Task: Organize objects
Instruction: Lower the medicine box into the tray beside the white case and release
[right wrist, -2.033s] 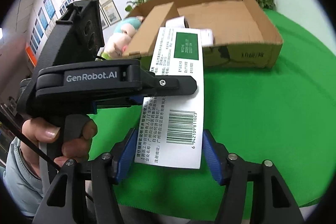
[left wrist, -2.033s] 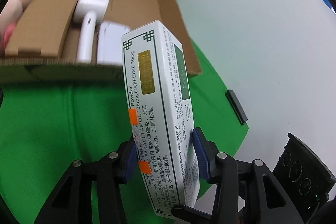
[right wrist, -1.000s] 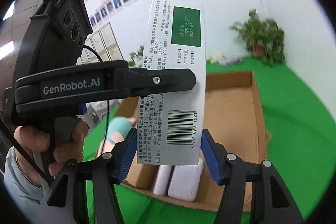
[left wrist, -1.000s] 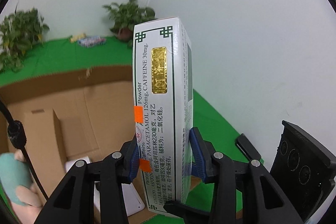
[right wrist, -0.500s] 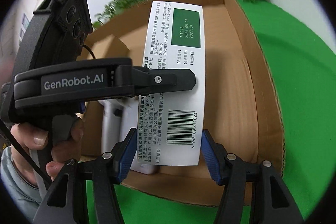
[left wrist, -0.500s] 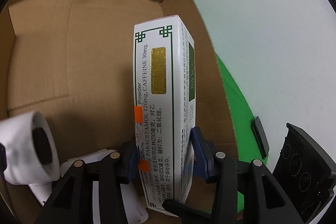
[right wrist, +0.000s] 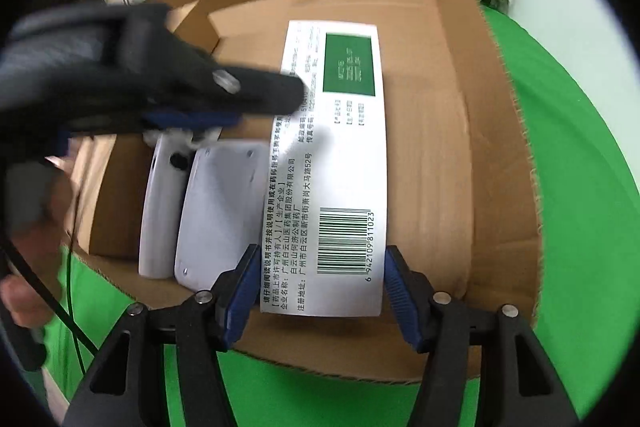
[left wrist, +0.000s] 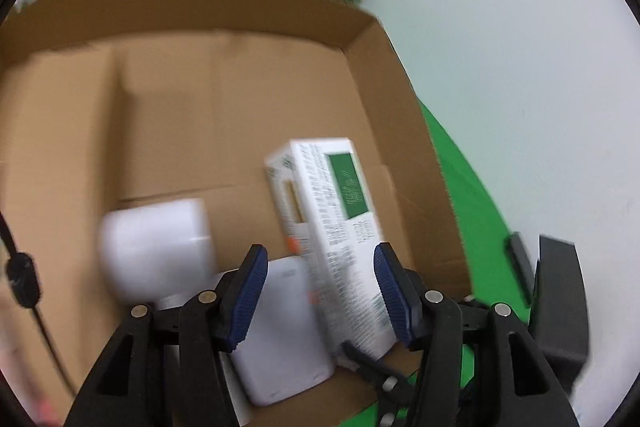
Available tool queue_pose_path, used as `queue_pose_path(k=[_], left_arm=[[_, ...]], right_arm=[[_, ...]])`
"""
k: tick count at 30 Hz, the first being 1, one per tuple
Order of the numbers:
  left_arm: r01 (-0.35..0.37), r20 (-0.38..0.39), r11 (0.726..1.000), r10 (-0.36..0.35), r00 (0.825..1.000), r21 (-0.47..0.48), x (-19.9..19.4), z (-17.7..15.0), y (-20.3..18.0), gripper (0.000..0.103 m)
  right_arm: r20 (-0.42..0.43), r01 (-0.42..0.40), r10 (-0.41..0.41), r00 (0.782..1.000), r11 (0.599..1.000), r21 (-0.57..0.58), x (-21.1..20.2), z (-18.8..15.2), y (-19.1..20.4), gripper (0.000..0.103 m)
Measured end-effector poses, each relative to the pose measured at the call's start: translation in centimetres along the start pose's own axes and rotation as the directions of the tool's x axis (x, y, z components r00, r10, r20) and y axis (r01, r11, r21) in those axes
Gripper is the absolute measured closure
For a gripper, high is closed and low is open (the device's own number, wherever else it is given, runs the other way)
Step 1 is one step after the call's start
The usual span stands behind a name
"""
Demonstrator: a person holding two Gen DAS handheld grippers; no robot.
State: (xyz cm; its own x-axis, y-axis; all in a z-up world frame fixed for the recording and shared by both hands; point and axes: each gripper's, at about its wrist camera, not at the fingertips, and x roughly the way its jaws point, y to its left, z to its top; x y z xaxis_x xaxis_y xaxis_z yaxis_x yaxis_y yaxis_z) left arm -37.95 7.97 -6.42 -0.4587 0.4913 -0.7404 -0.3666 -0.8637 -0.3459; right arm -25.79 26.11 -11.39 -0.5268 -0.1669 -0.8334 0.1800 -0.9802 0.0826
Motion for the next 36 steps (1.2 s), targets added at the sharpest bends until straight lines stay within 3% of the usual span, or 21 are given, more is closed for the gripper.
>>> queue_pose_path(k=[3, 5, 8, 10, 11, 13, 16, 18, 20, 24, 27, 36], left_arm=[[-0.080, 0.089, 0.997, 0.079, 0.993, 0.011, -3.3, -1.4, 1.3, 0.043], [-0.163, 0.157, 0.987, 0.160, 0.974, 0.003, -6.2, -3.2, 1.9, 0.032], [-0.301, 0.266, 0.954, 0.290, 0.919, 0.000, -9.2, -5.0, 3.4, 0.029], [-0.368, 0.317, 0.930, 0.352, 0.880, -0.012, -11.1, -6.3, 3.4, 0.027], [-0.406, 0.338, 0.914, 0.391, 0.856, -0.029, -11.9, -7.2, 3.5, 0.024], [-0.444, 0.362, 0.894, 0.432, 0.826, -0.052, -14.0, -9.9, 3.6, 0.018], [-0.500, 0.409, 0.863, 0.484, 0.774, -0.075, -12.8, -13.3, 4.0, 0.017], [-0.520, 0.420, 0.849, 0.506, 0.753, -0.090, -13.1, -14.9, 4.3, 0.015], [-0.525, 0.404, 0.844, 0.520, 0.752, -0.109, -12.1, -15.4, 4.4, 0.011], [-0.524, 0.408, 0.839, 0.534, 0.740, -0.147, -10.3, -16.2, 5.3, 0.002], [-0.555, 0.406, 0.822, 0.554, 0.727, -0.127, -9.3, -16.2, 5.1, 0.001], [-0.554, 0.397, 0.823, 0.554, 0.732, -0.127, -9.5, -16.2, 4.8, 0.000]], right_arm=[[-0.002, 0.025, -0.025, 1.000, 1.000, -0.003, 0.2, -0.2, 0.6, 0.040], [0.002, 0.006, -0.006, 1.000, 1.000, 0.027, 0.0, -0.7, 0.6, 0.039], [0.085, 0.035, -0.038, 0.996, 0.999, 0.039, -1.8, -1.5, 0.9, 0.019], [0.147, 0.044, -0.050, 0.988, 0.998, 0.041, -3.2, -2.2, 1.4, 0.017], [0.190, 0.045, -0.054, 0.980, 0.998, 0.049, -4.1, -2.6, 1.7, 0.014], [0.278, 0.028, -0.044, 0.959, 0.998, 0.060, -5.6, -3.8, 2.7, 0.000], [0.375, 0.043, -0.059, 0.925, 0.998, 0.051, -5.6, -4.5, 3.8, 0.001], [0.393, 0.044, -0.062, 0.917, 0.998, 0.053, -4.3, -4.4, 4.8, 0.001], [0.409, 0.063, -0.077, 0.909, 0.997, 0.048, -2.5, -2.1, 5.2, 0.001], [0.421, 0.143, -0.139, 0.896, 0.989, 0.024, -2.3, -3.2, 6.6, 0.001], [0.421, 0.151, -0.147, 0.895, 0.988, 0.024, -2.0, -3.4, 6.8, 0.001], [0.413, 0.165, -0.163, 0.896, 0.986, 0.031, -1.4, -3.6, 6.4, 0.001]])
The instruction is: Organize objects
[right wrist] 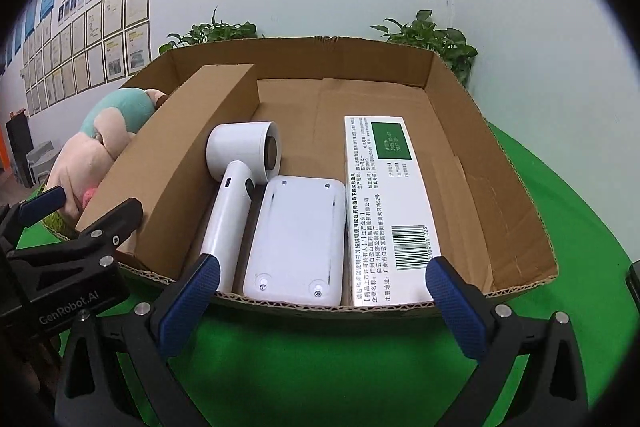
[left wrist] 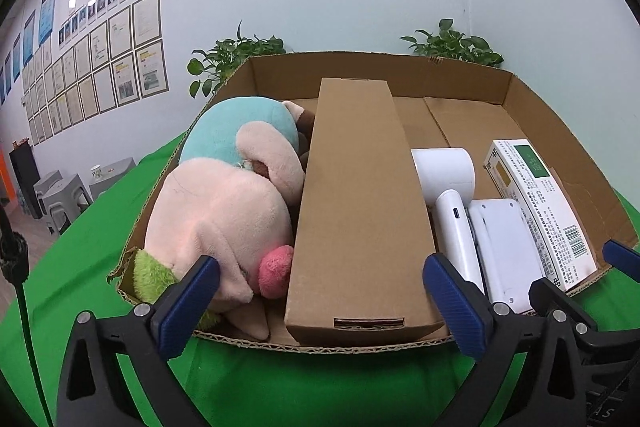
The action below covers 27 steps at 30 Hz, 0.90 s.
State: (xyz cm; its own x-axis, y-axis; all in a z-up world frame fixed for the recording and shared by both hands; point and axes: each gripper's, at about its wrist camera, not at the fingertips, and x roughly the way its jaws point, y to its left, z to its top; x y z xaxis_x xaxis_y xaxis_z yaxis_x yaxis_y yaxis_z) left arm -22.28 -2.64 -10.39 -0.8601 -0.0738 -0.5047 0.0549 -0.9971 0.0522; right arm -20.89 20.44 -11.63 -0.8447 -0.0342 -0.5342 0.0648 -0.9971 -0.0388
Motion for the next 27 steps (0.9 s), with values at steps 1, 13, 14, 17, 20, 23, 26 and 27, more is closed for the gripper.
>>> queue_pose_path(k=[1, 13, 14, 17, 20, 23, 26, 27], left_arm=[[0.000, 0.000, 1.000, 0.000, 1.000, 0.000, 0.04, -0.01, -0.04, 0.000], [0.002, -0.001, 1.000, -0.002, 1.000, -0.001, -0.03, -0.02, -0.14, 0.000], [0.002, -0.001, 1.000, -0.002, 1.000, -0.001, -0.02, -0.02, -0.18, 0.000], [0.001, 0.000, 1.000, -0.001, 1.000, -0.001, -0.05, -0.02, -0.18, 0.000], [0.001, -0.001, 1.000, -0.001, 1.000, -0.002, -0.05, -0.02, -0.20, 0.000], [0.001, 0.000, 1.000, -0.001, 1.000, -0.002, -0.05, -0.02, -0.26, 0.000], [0.002, -0.001, 1.000, -0.002, 1.000, -0.002, -0.03, -0.03, -0.35, 0.000], [0.002, -0.001, 1.000, -0.002, 1.000, -0.002, -0.04, -0.03, -0.36, 0.000]], right_arm=[[0.000, -0.001, 0.001, 1.000, 1.000, 0.001, 0.03, 0.01, -0.04, 0.001], [-0.003, -0.007, 0.007, 1.000, 1.000, 0.003, -0.04, -0.01, -0.09, 0.000], [-0.003, -0.007, 0.007, 1.000, 1.000, 0.003, -0.03, -0.01, -0.10, 0.000], [-0.003, -0.008, 0.008, 1.000, 1.000, 0.003, -0.04, -0.01, -0.10, 0.000], [-0.003, -0.007, 0.007, 1.000, 1.000, 0.003, -0.05, -0.01, -0.09, 0.000], [-0.003, -0.008, 0.008, 1.000, 1.000, 0.003, -0.05, 0.00, -0.11, 0.000], [-0.003, -0.008, 0.008, 1.000, 1.000, 0.003, -0.06, 0.00, -0.11, 0.000], [-0.003, -0.008, 0.008, 1.000, 1.000, 0.003, -0.06, 0.00, -0.11, 0.000]])
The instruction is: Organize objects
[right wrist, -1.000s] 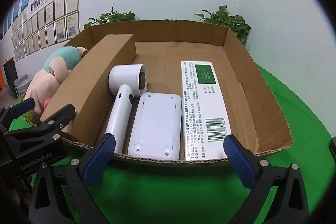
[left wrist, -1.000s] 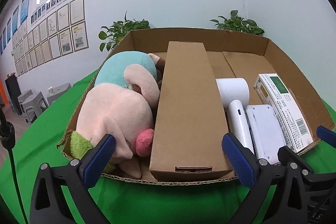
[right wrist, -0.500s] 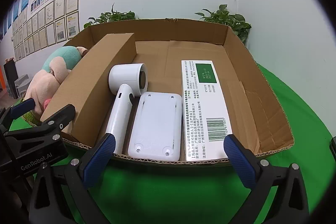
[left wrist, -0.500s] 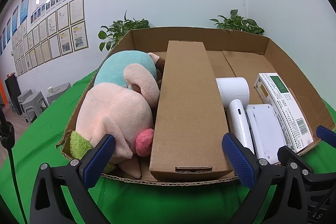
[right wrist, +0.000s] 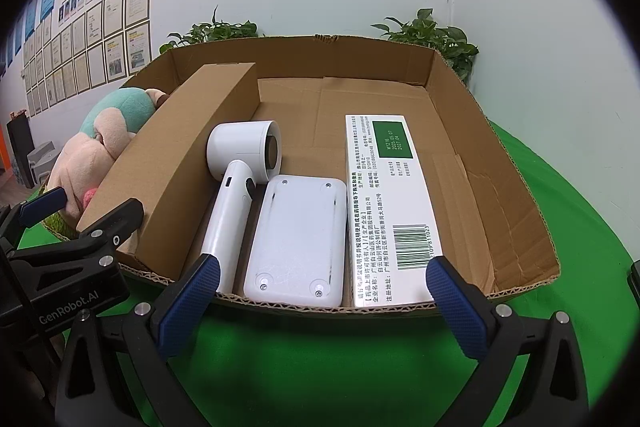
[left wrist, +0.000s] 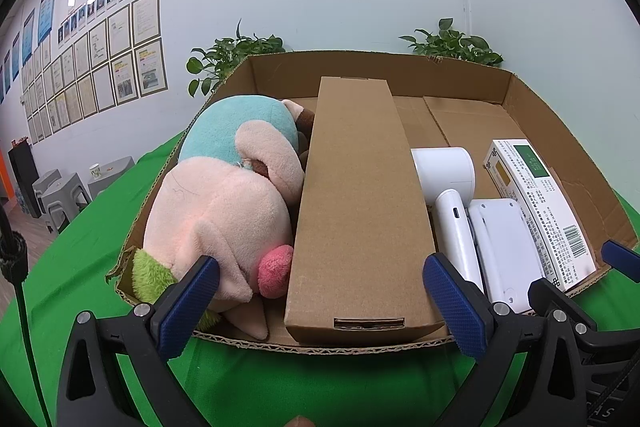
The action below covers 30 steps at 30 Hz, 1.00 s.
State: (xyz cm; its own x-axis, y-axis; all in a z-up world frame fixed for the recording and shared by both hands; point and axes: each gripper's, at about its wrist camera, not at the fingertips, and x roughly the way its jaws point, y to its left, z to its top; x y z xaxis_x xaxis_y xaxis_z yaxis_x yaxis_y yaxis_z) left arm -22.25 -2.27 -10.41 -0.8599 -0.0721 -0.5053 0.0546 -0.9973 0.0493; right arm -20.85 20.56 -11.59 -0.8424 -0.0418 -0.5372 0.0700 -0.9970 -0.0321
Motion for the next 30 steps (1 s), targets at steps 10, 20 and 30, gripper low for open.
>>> queue_pose_path(k=[10, 20, 30], left_arm=[[0.000, 0.000, 1.000, 0.000, 1.000, -0.001, -0.06, -0.03, -0.14, 0.000], [0.000, 0.000, 1.000, 0.000, 1.000, -0.001, -0.13, -0.04, -0.16, 0.000], [0.000, 0.000, 1.000, 0.000, 1.000, -0.001, -0.16, -0.05, -0.21, 0.000]], right_arm=[[-0.001, 0.000, 0.000, 1.000, 1.000, 0.000, -0.02, 0.01, 0.00, 0.000], [-0.001, 0.000, 0.000, 1.000, 1.000, 0.000, -0.05, 0.02, 0.00, 0.000], [-0.001, 0.000, 0.000, 1.000, 1.000, 0.000, -0.06, 0.01, -0.01, 0.000]])
